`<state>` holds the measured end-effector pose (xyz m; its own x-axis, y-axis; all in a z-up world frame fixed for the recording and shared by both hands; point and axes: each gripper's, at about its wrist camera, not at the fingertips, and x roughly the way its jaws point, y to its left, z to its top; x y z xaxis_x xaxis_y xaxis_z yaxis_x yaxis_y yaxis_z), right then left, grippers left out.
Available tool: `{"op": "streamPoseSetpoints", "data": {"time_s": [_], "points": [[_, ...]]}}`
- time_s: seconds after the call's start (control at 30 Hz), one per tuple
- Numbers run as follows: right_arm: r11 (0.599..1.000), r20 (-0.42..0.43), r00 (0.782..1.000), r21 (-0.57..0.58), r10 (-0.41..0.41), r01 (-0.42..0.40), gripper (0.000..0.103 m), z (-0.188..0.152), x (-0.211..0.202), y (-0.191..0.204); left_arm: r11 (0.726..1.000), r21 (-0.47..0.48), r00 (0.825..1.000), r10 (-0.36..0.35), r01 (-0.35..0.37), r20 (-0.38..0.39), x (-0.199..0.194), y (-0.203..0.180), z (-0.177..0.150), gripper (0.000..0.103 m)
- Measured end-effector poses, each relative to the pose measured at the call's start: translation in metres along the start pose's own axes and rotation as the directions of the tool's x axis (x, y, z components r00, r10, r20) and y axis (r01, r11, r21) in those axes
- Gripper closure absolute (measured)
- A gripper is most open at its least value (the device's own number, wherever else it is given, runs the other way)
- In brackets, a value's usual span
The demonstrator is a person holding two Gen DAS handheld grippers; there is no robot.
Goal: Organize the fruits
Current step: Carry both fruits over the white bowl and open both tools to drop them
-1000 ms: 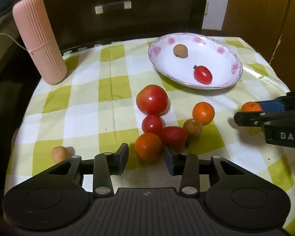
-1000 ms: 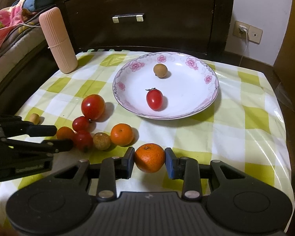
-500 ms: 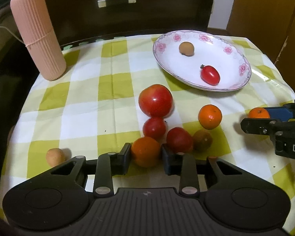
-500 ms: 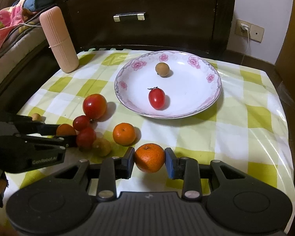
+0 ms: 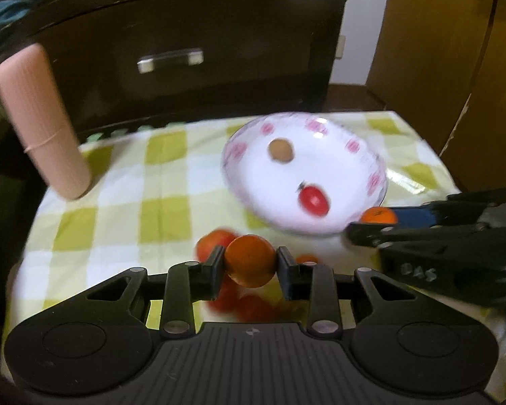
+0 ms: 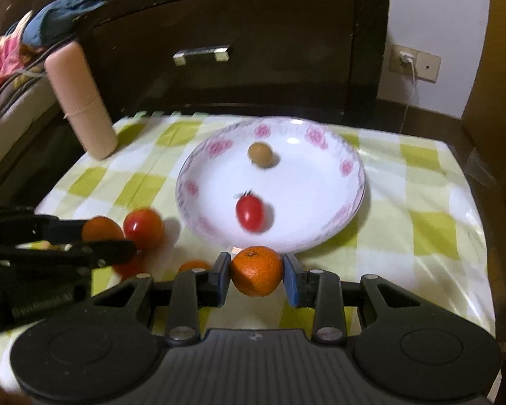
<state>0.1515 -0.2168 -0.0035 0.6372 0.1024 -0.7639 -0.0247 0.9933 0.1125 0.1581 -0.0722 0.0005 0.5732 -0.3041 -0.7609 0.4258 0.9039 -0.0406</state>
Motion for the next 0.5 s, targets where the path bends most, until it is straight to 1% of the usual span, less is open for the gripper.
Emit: {"op": "streamPoseSetpoints", "data": {"time_s": [0.13, 0.23, 0.5], "points": [[0.999, 0.027, 0.999, 0.021, -0.025, 0.025, 0.072, 0.012, 0.003, -0.006, 1.0, 0.012, 1.0, -0.011, 0.01, 0.023, 0.013, -0.012, 0.02, 0.063], [0.999, 0.034, 0.999, 0.038, -0.036, 0.034, 0.072, 0.02, 0.008, -0.014, 1.0, 0.0, 1.0, -0.015, 0.015, 0.024, 0.022, -0.014, 0.028, 0.063], [0.997, 0.043, 0.997, 0.055, -0.064, 0.061, 0.072, 0.03, 0.027, -0.033, 1.0, -0.003, 1.0, -0.013, 0.013, 0.019, 0.042, -0.02, 0.04, 0.063]]}}
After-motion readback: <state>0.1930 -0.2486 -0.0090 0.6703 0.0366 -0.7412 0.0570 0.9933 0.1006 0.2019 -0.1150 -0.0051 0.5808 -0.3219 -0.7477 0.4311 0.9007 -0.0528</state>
